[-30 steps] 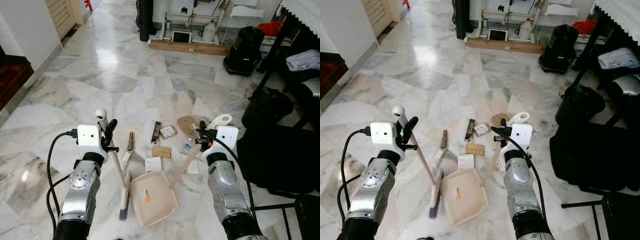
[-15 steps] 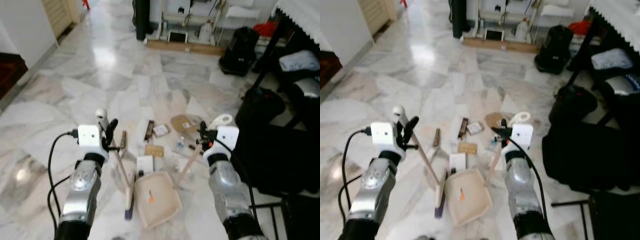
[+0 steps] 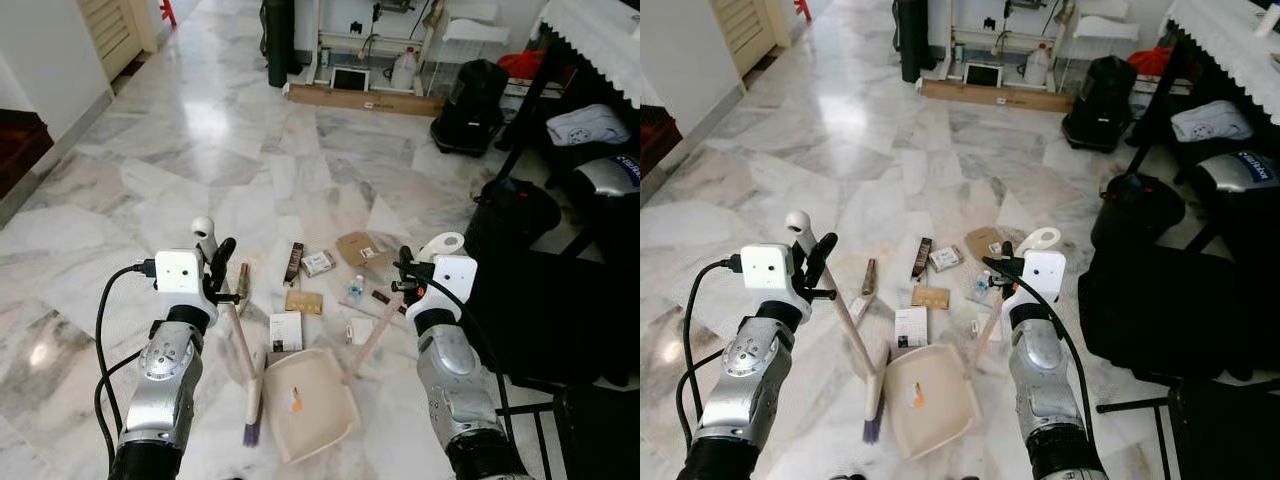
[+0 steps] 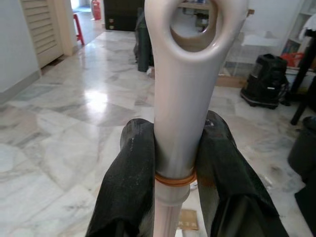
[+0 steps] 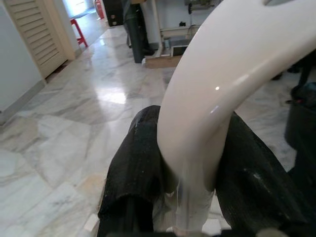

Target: Sweep floor

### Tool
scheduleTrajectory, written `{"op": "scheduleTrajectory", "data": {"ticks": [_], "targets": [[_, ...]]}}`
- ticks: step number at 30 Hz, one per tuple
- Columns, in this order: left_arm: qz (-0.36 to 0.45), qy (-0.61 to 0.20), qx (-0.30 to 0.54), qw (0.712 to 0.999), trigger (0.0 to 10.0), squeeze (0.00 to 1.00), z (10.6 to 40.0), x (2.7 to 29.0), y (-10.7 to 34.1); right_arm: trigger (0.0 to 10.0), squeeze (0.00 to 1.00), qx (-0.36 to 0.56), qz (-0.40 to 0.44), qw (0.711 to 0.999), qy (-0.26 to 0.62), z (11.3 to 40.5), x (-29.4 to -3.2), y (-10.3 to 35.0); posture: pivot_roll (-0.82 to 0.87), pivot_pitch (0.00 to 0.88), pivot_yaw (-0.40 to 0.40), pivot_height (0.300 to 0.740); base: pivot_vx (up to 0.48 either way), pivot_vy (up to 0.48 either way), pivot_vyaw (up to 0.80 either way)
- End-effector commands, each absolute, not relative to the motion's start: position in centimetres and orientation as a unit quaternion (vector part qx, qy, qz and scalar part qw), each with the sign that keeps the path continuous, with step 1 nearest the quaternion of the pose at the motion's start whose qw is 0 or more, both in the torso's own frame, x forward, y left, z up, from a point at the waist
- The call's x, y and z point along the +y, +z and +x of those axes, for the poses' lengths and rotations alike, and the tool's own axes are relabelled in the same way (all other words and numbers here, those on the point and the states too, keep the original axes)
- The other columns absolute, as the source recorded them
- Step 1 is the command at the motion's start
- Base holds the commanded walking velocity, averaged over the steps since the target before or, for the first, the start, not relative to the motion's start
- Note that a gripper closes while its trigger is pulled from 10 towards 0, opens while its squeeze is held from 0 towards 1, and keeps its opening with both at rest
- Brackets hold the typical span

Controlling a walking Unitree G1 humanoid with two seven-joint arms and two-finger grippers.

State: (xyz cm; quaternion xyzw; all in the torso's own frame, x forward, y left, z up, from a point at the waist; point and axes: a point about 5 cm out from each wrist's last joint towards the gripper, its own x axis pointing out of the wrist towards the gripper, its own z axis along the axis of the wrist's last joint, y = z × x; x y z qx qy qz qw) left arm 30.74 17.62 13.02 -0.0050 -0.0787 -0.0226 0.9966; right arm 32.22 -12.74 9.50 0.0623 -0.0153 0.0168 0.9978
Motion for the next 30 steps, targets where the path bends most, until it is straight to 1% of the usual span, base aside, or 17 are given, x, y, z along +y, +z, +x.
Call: {"op": "scheduleTrajectory", "data": {"ticks": [1, 4, 10, 14, 30], "targets": [[-0.01, -0.025, -0.1, 0.995, 10.0, 0.0, 30.82, 17.47, 13.97, 10.0, 0.0, -0.042, 0.077, 0.996, 0.022, 32.62, -12.44, 10.88, 0.01, 0.126, -0.074, 0.74, 0.0, 0.0, 0.0], [-0.011, -0.023, -0.1, 0.995, 10.0, 0.0, 30.83, 17.63, 14.0, 10.0, 0.0, -0.042, 0.077, 0.996, 0.023, 32.62, -12.34, 10.89, 0.01, 0.126, -0.075, 0.74, 0.089, 0.0, 0.0], [-0.011, -0.021, -0.1, 0.995, 10.0, 0.0, 30.84, 17.67, 14.01, 10.0, 0.0, -0.042, 0.077, 0.996, 0.024, 32.63, -12.29, 10.91, 0.01, 0.126, -0.075, 0.74, 0.282, 0.0, 0.0], [-0.011, -0.023, -0.1, 0.995, 10.0, 0.0, 30.87, 17.63, 13.99, 10.0, 0.0, -0.047, 0.061, 0.997, 0.031, 32.61, -12.11, 11.04, 0.01, 0.127, -0.075, 0.74, 0.29, 0.0, 0.0], [-0.014, -0.029, -0.098, 0.995, 10.0, 0.0, 30.85, 17.39, 13.9, 10.0, 0.0, -0.047, 0.067, 0.996, 0.034, 32.59, -11.89, 11.02, 0.01, 0.128, -0.076, 0.74, 0.296, 0.0, 0.0]]}}
